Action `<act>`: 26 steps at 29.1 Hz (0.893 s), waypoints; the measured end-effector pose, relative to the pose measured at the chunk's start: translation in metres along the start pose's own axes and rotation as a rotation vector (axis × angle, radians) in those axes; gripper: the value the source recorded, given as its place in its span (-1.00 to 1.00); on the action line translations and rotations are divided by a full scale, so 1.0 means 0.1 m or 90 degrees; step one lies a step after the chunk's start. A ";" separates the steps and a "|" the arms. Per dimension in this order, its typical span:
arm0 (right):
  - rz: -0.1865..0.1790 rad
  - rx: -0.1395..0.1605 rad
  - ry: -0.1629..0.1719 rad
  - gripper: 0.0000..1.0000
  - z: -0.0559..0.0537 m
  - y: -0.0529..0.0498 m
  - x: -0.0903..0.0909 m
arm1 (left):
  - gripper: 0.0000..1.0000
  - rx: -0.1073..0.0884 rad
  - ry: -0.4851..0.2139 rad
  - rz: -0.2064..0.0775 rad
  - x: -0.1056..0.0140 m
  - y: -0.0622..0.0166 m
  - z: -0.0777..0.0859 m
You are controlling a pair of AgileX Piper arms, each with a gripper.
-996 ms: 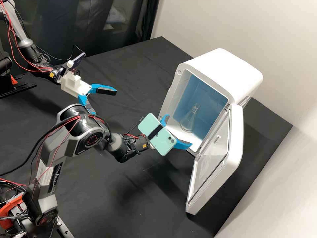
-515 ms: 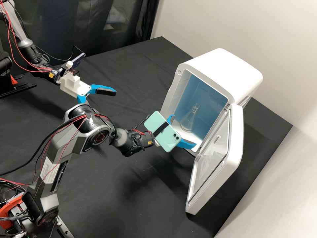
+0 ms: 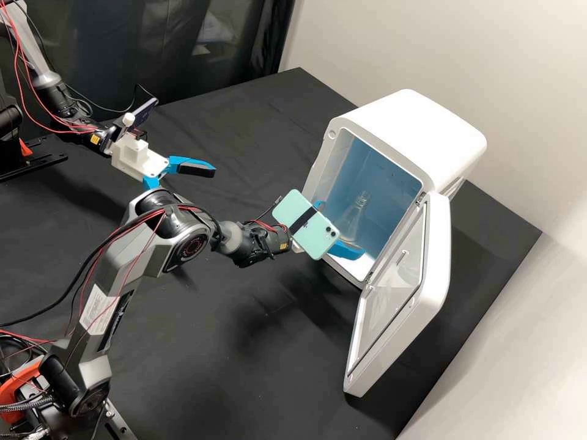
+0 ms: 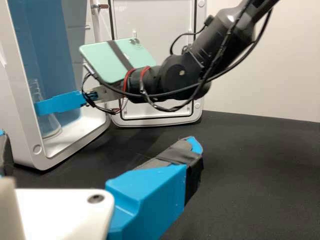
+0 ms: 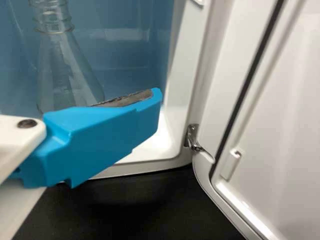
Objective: Take the flask out of the incubator
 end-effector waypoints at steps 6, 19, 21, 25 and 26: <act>-0.003 -0.006 -0.014 1.00 -0.06 0.00 0.16 | 1.00 0.000 -0.001 0.000 0.00 -0.001 0.01; 0.011 0.002 -0.019 1.00 -0.19 0.09 0.34 | 1.00 0.001 -0.007 -0.002 0.00 -0.008 0.03; 0.015 0.001 -0.015 1.00 -0.21 0.10 0.36 | 1.00 0.001 -0.007 -0.002 0.00 -0.008 0.03; 0.003 0.005 -0.021 1.00 -0.23 0.09 0.43 | 1.00 0.001 -0.007 -0.002 0.00 -0.008 0.03; -0.001 0.007 -0.023 1.00 -0.24 0.09 0.44 | 1.00 0.001 -0.007 -0.002 0.00 -0.008 0.03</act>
